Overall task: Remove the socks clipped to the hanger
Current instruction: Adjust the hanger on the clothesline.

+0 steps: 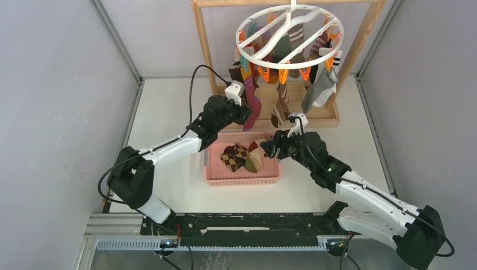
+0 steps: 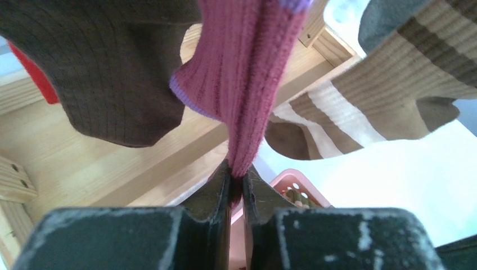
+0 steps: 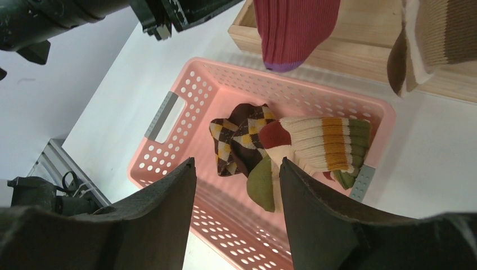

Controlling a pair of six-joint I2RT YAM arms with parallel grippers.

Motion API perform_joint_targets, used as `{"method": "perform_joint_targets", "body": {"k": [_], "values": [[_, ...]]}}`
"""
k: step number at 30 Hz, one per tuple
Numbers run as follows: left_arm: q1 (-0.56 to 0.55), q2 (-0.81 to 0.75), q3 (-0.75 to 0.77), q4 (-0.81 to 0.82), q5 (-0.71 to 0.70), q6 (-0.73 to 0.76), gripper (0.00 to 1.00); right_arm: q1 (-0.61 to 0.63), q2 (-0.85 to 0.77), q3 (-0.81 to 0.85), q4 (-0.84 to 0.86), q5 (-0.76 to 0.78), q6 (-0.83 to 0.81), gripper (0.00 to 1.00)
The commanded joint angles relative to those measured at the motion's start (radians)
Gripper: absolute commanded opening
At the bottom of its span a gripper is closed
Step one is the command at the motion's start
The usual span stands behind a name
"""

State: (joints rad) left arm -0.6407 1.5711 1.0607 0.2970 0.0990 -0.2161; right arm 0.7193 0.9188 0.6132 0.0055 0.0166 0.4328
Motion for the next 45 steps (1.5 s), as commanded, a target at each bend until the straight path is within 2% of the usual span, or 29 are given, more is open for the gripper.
{"method": "perform_joint_targets", "body": {"k": [1, 11, 24, 45], "values": [[-0.043, -0.008, 0.083, -0.011, -0.027, 0.041, 0.14, -0.020, -0.033, -0.003, 0.023, -0.006, -0.002, 0.63], [-0.121, -0.012, 0.128, -0.044, -0.048, 0.054, 0.14, -0.068, -0.066, -0.003, -0.001, -0.006, -0.009, 0.63], [-0.197, -0.013, 0.191, -0.105, -0.096, 0.094, 0.15, -0.177, -0.145, -0.003, -0.071, -0.078, -0.014, 0.63], [-0.314, 0.075, 0.353, -0.201, -0.227, 0.161, 0.15, -0.311, -0.269, -0.023, -0.160, -0.118, -0.008, 0.63]]}}
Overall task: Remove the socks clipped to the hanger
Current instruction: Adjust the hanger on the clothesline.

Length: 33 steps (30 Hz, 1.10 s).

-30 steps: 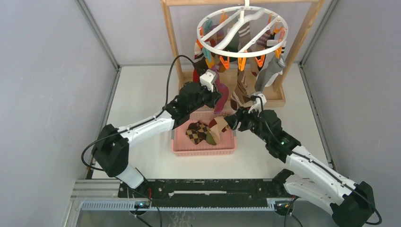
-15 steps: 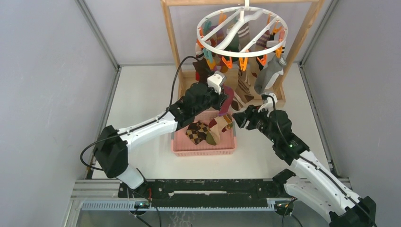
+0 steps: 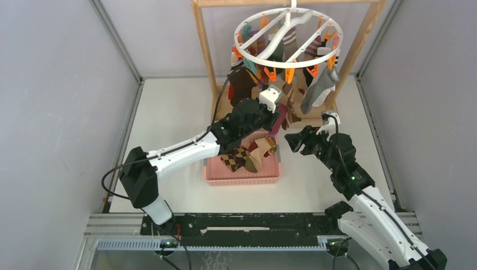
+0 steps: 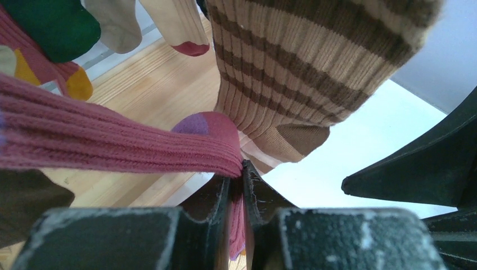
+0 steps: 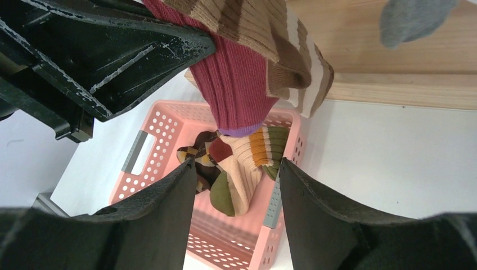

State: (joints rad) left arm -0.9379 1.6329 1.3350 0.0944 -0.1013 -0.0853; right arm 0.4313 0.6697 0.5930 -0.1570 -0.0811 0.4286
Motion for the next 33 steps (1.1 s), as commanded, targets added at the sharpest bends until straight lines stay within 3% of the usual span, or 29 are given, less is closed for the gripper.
{"method": "perform_joint_targets", "body": {"k": [1, 10, 21, 27, 33], "values": [[-0.020, 0.018, 0.085, -0.001, -0.028, 0.030, 0.15, -0.029, -0.019, -0.002, 0.002, -0.025, -0.003, 0.63], [-0.049, 0.039, 0.134, -0.036, -0.040, 0.045, 0.15, -0.052, -0.010, -0.002, 0.027, -0.062, 0.004, 0.63], [-0.058, -0.015, 0.114, -0.139, -0.099, -0.008, 0.16, -0.009, 0.048, -0.002, 0.104, -0.104, 0.015, 0.54], [-0.058, -0.040, 0.128, -0.204, -0.112, -0.046, 0.16, 0.099, 0.122, 0.014, 0.147, -0.016, 0.005, 0.69], [-0.058, -0.075, 0.142, -0.253, -0.109, -0.071, 0.16, 0.159, 0.216, 0.042, 0.193, 0.079, 0.003, 0.75]]}}
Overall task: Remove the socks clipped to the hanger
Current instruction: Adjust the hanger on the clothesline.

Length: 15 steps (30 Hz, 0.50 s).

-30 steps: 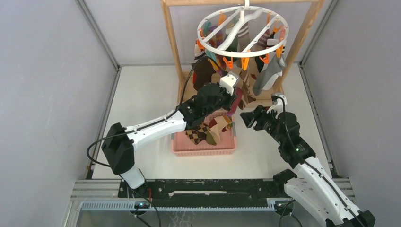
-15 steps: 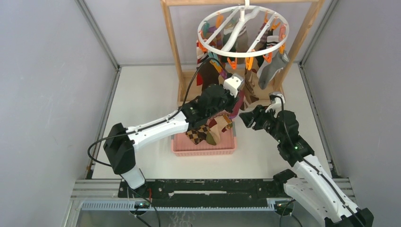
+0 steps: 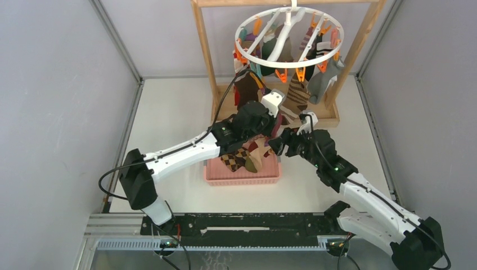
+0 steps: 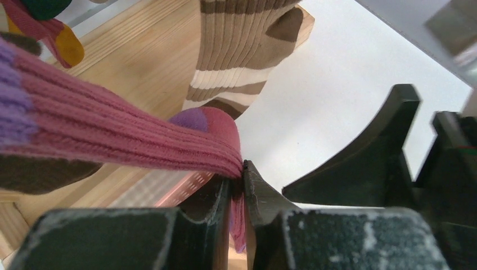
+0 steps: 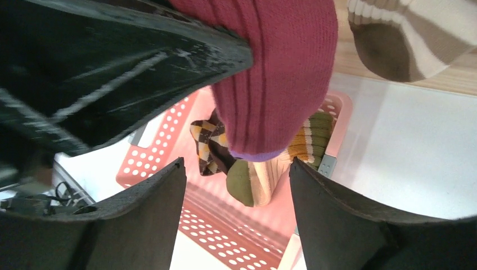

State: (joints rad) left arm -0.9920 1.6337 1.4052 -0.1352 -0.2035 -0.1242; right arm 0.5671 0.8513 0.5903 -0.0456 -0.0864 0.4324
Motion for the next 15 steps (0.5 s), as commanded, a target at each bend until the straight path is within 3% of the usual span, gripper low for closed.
{"method": "perform_joint_targets", "body": {"k": [1, 8, 15], "values": [[-0.004, -0.081, 0.071, -0.027, -0.004, -0.035, 0.17, 0.028, 0.047, 0.047, 0.087, 0.112, 0.000, 0.76], [-0.004, -0.108, 0.068, -0.049, 0.022, -0.052, 0.17, 0.037, 0.108, 0.048, 0.183, 0.153, 0.018, 0.78], [-0.003, -0.122, 0.058, -0.050, 0.039, -0.067, 0.18, 0.044, 0.145, 0.048, 0.302, 0.067, 0.014, 0.79]]}}
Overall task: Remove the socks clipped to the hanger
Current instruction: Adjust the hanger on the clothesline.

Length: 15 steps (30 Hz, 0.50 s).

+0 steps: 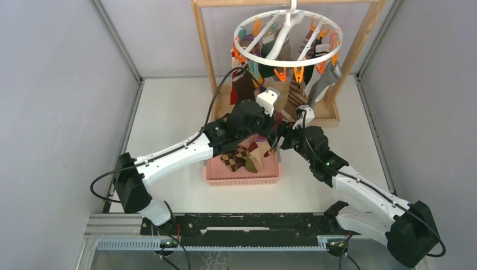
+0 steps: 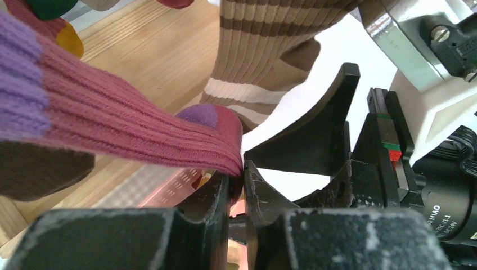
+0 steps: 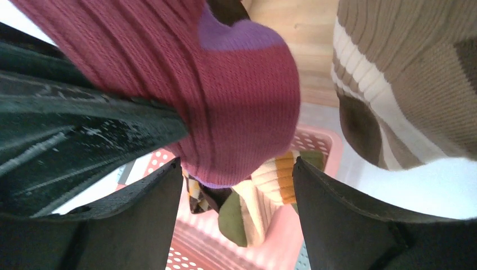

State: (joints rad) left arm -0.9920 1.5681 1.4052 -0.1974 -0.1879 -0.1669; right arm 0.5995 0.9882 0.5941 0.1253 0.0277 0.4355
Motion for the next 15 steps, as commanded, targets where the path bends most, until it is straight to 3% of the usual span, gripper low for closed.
{"method": "perform_joint_targets", "body": {"k": [1, 8, 15], "values": [[-0.003, -0.057, 0.058, 0.012, 0.025, -0.027, 0.18, 0.013, 0.013, 0.044, 0.144, -0.061, 0.012, 0.79], [-0.002, -0.063, 0.055, 0.019, 0.046, -0.043, 0.18, 0.019, 0.048, 0.044, 0.187, -0.080, 0.021, 0.77], [0.000, -0.069, 0.051, 0.016, 0.049, -0.043, 0.21, 0.018, 0.056, 0.044, 0.190, -0.077, 0.016, 0.31]]}}
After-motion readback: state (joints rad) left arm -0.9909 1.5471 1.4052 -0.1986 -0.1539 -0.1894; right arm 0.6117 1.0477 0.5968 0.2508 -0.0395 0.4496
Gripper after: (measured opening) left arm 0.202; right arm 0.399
